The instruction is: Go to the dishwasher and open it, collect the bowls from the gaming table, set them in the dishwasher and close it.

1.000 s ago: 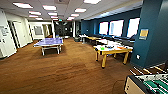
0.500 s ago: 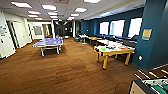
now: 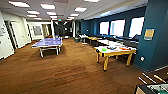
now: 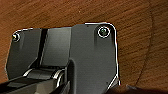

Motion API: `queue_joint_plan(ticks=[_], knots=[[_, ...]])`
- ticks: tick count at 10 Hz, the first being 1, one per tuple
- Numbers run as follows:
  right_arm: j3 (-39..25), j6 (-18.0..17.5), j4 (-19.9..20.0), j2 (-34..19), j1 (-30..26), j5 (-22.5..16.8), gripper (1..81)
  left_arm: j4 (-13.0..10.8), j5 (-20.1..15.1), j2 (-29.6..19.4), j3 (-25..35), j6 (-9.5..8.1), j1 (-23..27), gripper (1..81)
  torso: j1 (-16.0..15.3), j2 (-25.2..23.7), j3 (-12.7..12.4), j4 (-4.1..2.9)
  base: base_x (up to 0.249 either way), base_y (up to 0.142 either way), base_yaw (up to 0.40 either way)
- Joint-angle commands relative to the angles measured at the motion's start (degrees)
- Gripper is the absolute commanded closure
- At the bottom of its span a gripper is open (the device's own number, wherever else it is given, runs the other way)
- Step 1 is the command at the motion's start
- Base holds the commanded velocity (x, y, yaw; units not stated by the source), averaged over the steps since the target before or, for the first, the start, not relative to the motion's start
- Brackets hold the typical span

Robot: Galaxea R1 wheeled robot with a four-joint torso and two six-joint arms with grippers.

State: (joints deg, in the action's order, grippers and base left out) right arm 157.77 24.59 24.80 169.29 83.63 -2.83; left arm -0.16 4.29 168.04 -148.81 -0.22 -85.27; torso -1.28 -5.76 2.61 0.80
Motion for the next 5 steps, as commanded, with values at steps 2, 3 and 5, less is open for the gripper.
queue_joint_plan(ticks=[2, 3, 5], knots=[[0.16, 0.11, 0.08, -0.6, -4.03, -3.32, 1.0, 0.25, -2.62, -0.59, 0.19, -0.22, 3.67, 1.0, 0.0, 0.0, 0.0, 0.0, 0.2, 0.0, 0.0], [0.16, 0.11, 0.08, -0.6, -4.12, -3.32, 1.0, 0.25, -2.62, -0.59, 0.19, -0.22, 3.66, 1.0, 0.0, 0.0, 0.0, 0.0, 0.202, 0.06, 0.0], [0.16, 0.11, 0.08, -0.6, -4.03, -3.32, 1.0, 0.25, -2.62, -0.6, 0.19, -0.22, 3.66, 1.0, 0.0, -0.02, 0.0, 0.0, 0.202, 0.0, 0.0]])
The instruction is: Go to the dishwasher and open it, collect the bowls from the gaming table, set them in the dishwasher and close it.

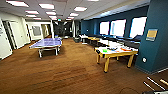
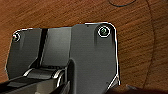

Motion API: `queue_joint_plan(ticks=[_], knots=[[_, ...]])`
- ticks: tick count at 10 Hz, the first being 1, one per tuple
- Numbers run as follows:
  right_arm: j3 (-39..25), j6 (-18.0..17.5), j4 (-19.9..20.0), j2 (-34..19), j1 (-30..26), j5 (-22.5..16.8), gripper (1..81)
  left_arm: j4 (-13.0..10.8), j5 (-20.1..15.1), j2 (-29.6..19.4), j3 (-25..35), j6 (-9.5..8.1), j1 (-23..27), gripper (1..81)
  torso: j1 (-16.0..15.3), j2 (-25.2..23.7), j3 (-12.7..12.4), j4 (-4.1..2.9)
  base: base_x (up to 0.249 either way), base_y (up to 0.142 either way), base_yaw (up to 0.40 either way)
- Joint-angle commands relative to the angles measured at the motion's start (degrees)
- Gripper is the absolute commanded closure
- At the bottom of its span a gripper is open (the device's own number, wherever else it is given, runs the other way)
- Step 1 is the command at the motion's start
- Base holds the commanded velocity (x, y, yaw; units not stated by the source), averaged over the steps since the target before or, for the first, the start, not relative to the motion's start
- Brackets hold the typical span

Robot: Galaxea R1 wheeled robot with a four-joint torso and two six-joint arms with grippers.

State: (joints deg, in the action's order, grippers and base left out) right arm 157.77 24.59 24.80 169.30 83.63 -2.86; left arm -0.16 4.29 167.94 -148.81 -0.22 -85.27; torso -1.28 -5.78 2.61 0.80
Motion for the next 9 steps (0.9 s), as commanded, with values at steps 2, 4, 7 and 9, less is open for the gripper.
queue_joint_plan(ticks=[2, 4, 7, 9], knots=[[0.16, 0.11, 0.08, -0.61, -3.95, -3.29, 1.0, 0.25, -2.62, -0.49, 0.19, -0.22, 3.66, 1.0, 0.0, 0.02, 0.0, 0.0, 0.203, 0.0, 0.0], [0.16, 0.11, 0.08, -0.61, -3.86, -3.29, 1.0, 0.25, -2.54, -0.49, 0.19, -0.22, 3.66, 1.0, 0.0, 0.0, 0.0, 0.0, 0.203, 0.0, 0.0], [0.07, 0.19, 0.08, -0.61, -3.77, -2.58, 1.0, 0.25, -2.62, -0.49, 0.19, -0.22, 3.66, 1.0, 0.0, 0.0, 0.0, 0.0, 0.204, 0.0, 0.0], [0.07, 0.11, 0.08, -0.61, -3.77, -2.59, 1.0, 0.25, -2.54, -0.49, 0.19, -0.22, 3.66, 1.0, 0.0, 0.02, 0.0, 0.0, 0.205, 0.0, 0.0]])
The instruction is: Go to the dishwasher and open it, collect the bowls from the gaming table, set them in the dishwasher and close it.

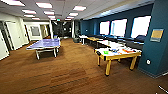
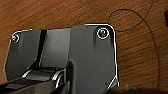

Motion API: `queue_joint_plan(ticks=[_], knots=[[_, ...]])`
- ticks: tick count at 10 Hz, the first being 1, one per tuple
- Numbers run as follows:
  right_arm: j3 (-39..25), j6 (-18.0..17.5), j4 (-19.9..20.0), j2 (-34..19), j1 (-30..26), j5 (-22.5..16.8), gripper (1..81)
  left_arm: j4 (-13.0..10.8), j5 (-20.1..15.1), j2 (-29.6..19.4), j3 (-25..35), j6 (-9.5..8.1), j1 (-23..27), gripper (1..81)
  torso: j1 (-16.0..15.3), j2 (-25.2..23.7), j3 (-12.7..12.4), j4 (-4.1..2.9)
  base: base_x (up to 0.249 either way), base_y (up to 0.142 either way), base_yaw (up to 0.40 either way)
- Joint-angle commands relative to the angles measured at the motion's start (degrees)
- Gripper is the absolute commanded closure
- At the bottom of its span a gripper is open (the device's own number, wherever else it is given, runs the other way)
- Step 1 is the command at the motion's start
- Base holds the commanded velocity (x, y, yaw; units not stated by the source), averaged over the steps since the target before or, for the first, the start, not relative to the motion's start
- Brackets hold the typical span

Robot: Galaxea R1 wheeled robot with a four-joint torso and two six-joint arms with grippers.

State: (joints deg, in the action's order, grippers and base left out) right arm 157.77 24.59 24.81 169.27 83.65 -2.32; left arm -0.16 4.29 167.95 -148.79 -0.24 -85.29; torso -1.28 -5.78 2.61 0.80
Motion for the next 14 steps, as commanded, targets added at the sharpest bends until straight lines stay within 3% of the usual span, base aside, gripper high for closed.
queue_joint_plan(ticks=[1, 14], knots=[[0.07, 0.11, 0.07, -0.57, -3.79, -3.13, 1.0, 0.25, -2.62, -0.51, 0.16, -0.2, 3.67, 1.0, 0.0, 0.02, 0.0, 0.0, 0.211, 0.0, 0.0], [0.16, 0.11, 0.07, -0.57, -3.71, -3.05, 1.0, 0.25, -2.53, -0.24, 0.16, -0.2, 3.76, 1.0, 0.0, 0.02, 0.0, 0.0, 0.217, 0.0, 0.0]])
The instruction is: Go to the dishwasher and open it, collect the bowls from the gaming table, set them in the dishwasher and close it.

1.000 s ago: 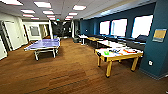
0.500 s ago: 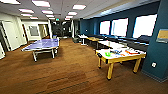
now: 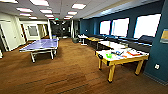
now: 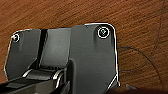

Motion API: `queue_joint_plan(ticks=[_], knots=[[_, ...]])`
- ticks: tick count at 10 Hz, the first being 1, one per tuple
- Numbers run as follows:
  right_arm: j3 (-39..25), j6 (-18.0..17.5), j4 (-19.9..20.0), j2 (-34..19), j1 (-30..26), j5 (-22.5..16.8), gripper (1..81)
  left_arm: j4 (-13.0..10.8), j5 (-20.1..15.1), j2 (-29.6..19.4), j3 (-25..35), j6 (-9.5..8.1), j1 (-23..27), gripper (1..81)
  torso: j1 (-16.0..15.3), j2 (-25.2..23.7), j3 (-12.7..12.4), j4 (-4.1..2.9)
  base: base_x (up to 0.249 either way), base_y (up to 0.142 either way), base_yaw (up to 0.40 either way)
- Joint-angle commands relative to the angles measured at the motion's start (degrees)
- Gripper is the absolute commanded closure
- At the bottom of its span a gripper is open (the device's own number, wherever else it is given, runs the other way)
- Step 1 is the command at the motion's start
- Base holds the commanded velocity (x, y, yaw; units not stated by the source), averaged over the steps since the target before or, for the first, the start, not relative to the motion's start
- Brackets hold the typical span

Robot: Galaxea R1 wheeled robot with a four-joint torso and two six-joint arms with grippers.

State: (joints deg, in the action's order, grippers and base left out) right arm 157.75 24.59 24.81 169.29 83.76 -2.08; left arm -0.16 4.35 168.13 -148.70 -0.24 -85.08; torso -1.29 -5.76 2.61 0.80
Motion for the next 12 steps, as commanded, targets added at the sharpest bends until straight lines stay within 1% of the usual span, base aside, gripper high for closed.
queue_joint_plan(ticks=[1, 12], knots=[[0.18, 0.11, 0.07, -0.6, -3.82, -3.28, 1.0, 0.16, -2.59, -0.51, 0.08, -0.2, 3.56, 1.0, 0.0, 0.0, 0.0, 0.0, 0.217, 0.0, 0.0], [0.09, 0.11, -0.02, -0.42, -3.9, -3.36, 1.0, 0.25, -2.59, -0.6, 0.08, -0.2, 3.56, 1.0, 0.02, 0.0, 0.0, 0.0, 0.217, 0.0, 0.0]])
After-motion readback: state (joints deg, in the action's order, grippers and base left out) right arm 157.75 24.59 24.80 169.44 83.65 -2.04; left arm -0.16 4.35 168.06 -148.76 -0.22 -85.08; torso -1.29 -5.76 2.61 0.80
